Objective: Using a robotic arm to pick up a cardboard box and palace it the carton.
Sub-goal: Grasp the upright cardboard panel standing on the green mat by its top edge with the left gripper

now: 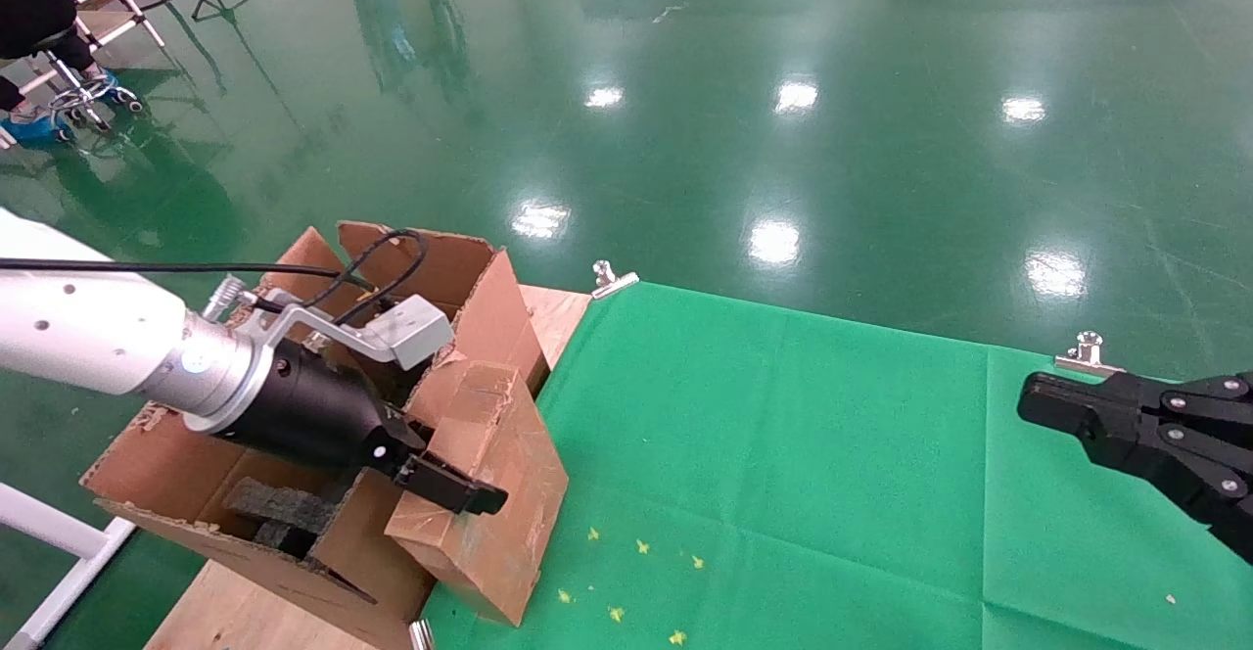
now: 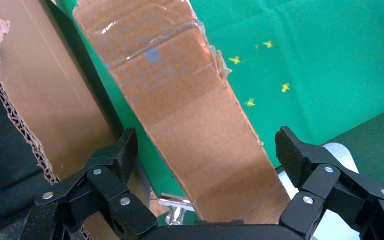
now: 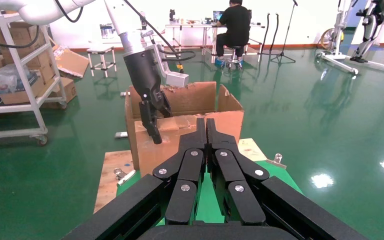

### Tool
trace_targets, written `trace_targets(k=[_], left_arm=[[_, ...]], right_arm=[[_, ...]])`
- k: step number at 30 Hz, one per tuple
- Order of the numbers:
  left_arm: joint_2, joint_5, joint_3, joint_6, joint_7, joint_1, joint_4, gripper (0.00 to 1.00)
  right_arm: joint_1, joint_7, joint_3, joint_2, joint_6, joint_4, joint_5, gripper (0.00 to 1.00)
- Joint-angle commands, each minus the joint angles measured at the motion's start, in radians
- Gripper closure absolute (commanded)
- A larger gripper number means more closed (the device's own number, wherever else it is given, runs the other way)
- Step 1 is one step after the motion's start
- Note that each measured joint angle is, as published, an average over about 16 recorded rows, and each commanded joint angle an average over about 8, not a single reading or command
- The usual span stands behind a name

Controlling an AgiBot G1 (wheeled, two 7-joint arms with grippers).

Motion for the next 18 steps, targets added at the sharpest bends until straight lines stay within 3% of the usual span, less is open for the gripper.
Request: trace_targets(k=[1,18], left_arm=[[0.002,0.003,0.013,0.000,-0.001,-0.006,-0.001,1.00],[0.001,0.001,0.005,-0.001,-0.002,-0.002,-0.001,1.00]], right_arm=[[0.000,0.000,0.000,0.000,0.000,0.000,0.000,0.00],[0.000,0.000,0.000,0.000,0.000,0.000,0.000,0.00]])
